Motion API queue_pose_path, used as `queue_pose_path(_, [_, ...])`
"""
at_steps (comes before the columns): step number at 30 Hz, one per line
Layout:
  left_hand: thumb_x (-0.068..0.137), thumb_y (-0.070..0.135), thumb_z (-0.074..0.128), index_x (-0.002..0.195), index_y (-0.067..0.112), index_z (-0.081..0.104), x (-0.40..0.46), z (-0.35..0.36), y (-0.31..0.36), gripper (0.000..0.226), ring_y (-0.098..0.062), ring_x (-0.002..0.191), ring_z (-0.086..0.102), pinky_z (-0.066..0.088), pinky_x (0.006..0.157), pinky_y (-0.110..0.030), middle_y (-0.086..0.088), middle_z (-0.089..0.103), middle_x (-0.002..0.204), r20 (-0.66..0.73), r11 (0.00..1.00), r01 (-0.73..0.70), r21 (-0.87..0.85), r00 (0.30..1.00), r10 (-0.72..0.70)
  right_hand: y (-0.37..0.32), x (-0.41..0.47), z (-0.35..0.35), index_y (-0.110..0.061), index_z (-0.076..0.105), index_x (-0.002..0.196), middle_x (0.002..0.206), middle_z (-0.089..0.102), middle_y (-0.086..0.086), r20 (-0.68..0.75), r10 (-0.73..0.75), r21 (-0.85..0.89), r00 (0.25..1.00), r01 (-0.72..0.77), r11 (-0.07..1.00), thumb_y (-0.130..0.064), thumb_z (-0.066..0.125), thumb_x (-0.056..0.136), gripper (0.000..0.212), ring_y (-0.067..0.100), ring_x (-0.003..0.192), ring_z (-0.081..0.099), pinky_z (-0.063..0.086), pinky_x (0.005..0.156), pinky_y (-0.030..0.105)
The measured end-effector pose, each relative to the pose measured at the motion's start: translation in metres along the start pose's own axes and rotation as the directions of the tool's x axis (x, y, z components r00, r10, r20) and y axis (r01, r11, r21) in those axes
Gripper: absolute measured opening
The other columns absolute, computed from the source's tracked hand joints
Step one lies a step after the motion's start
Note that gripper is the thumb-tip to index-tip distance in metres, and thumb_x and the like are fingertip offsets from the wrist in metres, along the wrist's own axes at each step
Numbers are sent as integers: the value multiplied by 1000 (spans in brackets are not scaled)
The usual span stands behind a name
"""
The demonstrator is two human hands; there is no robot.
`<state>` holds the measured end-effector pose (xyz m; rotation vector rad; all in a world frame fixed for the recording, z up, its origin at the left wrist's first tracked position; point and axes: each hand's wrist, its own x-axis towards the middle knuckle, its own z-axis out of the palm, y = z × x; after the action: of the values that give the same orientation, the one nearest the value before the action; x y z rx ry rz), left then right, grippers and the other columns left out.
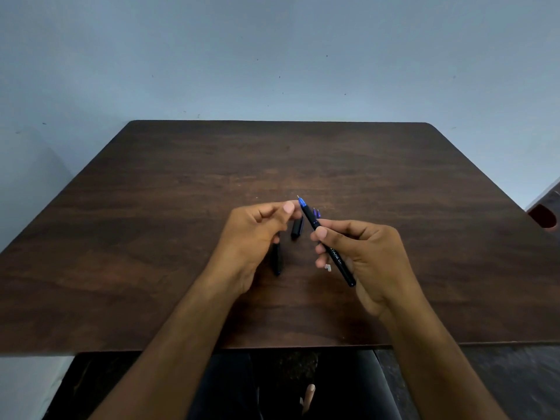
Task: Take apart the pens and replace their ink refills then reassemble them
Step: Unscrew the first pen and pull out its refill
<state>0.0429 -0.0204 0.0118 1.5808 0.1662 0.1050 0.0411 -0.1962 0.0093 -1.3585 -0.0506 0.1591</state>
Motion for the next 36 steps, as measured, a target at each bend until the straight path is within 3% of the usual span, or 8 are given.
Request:
queue_pose_path(6, [98,16,55,118,9,71,-9,0,1,26,-11,75,55,34,81,-35,-6,75,114,193,915,142,-379,979,-72,7,1,12,7,76,94,84,73,21,138,43,140,990,-62,988,-4,73,82,16,21,65,64,54,54,28])
queue_pose_path(12, [91,13,63,105,4,74,-6,-1,7,20,-13,59,58,44,57,-20,-8,77,95,175,935,106,-339,983,-48,7,0,15,9,75,95,74,67,18,185,63,91,981,-81,993,-8,68,87,21,19,61,59,49,49,27])
queue_pose_path(17, [72,22,75,97,6,77,-2,-2,7,30,-5,60,56,41,61,-20,-9,78,94,104,942,108,-318,992,-78,6,4,15,4,77,91,70,67,15,134,28,-3,991,-28,1000,-6,68,90,14,21,59,58,48,48,29])
queue_pose_path(23, [58,36,84,88,7,72,-2,1,4,43,-3,55,53,40,57,-19,9,66,61,38,950,114,-291,993,-108,9,8,13,-2,79,92,69,70,11,131,-44,-106,990,58,993,-8,70,90,11,19,58,59,50,48,29])
queue_pose_path(27, [81,44,70,109,15,75,-5,-8,7,40,-6,79,50,37,72,-26,6,76,102,168,962,118,-245,983,-77,10,9,12,-5,80,88,70,71,10,128,-45,-111,991,60,992,-7,70,90,11,19,58,59,51,49,31])
queue_pose_path(29, [95,25,60,120,13,70,-5,-12,9,29,-2,77,55,35,71,-26,0,74,117,233,959,105,-264,972,-42,10,10,12,-4,80,89,70,71,10,121,-37,-113,992,51,992,-7,69,91,11,20,58,59,50,49,32])
queue_pose_path(32, [94,10,61,116,9,71,-6,-10,9,24,0,65,58,34,66,-24,-6,76,111,190,949,104,-297,981,-48,10,9,12,0,79,93,71,70,12,134,-21,-86,991,33,996,-6,69,91,12,20,60,59,50,49,31])
queue_pose_path(36, [71,22,79,99,3,73,-4,-6,10,35,-4,56,48,33,57,-21,0,76,81,86,924,123,-361,992,-98,7,6,16,2,78,94,70,69,13,144,-42,-69,989,52,996,-4,69,90,11,21,59,58,50,48,30])
